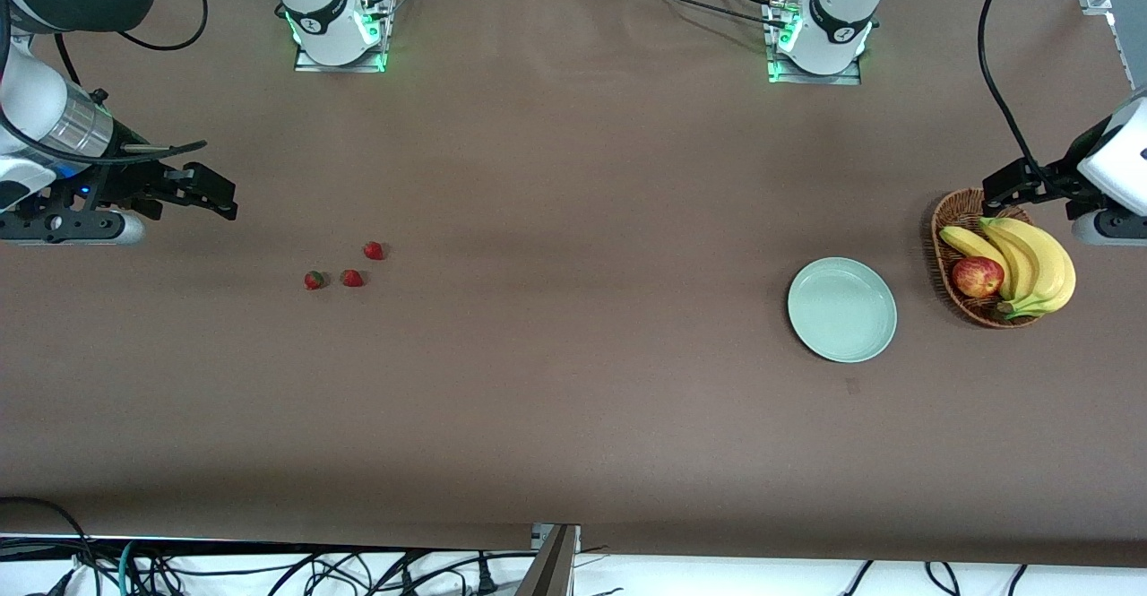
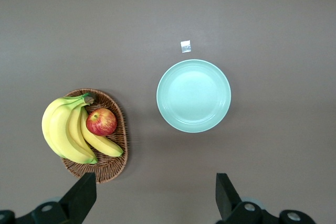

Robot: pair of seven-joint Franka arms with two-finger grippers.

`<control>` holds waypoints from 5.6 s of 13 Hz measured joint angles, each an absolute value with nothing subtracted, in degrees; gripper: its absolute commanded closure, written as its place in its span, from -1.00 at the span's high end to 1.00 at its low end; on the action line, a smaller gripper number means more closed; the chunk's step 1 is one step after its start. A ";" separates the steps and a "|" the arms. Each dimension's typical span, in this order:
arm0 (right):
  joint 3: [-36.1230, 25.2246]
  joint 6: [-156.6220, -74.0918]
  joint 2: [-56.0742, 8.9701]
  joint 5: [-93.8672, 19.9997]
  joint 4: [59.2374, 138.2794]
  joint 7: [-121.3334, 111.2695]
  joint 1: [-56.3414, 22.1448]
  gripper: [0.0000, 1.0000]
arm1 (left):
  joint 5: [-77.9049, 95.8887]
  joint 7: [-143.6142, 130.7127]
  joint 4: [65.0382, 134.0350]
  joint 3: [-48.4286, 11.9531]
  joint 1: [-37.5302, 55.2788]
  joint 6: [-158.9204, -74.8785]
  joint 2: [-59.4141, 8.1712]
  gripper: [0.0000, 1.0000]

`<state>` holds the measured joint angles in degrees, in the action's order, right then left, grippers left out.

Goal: Collect all strawberries into plate
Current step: 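Move the right gripper over the three red strawberries, then grasp one strawberry with the right gripper and lift it, then carry the strawberry toward the plate and set it down with the right gripper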

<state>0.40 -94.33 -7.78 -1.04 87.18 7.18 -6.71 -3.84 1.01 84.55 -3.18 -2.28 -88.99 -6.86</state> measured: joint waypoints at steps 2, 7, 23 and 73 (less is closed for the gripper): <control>0.48 -94.52 -7.80 -1.04 87.20 9.22 -6.74 1.00 | -3.63 0.97 86.57 -3.35 -2.25 -91.41 -5.45 1.00; 0.56 -95.81 -7.81 -1.04 86.99 10.81 -6.76 1.00 | -3.60 0.78 92.48 -4.80 -2.22 -93.41 -0.82 1.00; 2.08 -119.31 -24.84 -1.05 103.76 11.14 -9.49 0.90 | -3.60 0.78 92.91 -4.42 -2.52 -91.84 -0.39 1.00; 1.92 -143.70 -55.83 -1.15 71.21 73.18 -50.38 1.00 | -3.58 0.78 92.93 -4.42 -2.78 -91.35 -0.39 1.00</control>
<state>1.92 -143.70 -55.83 -1.15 71.21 73.18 -50.38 -3.58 0.78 92.93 -4.42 -2.78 -91.35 -0.39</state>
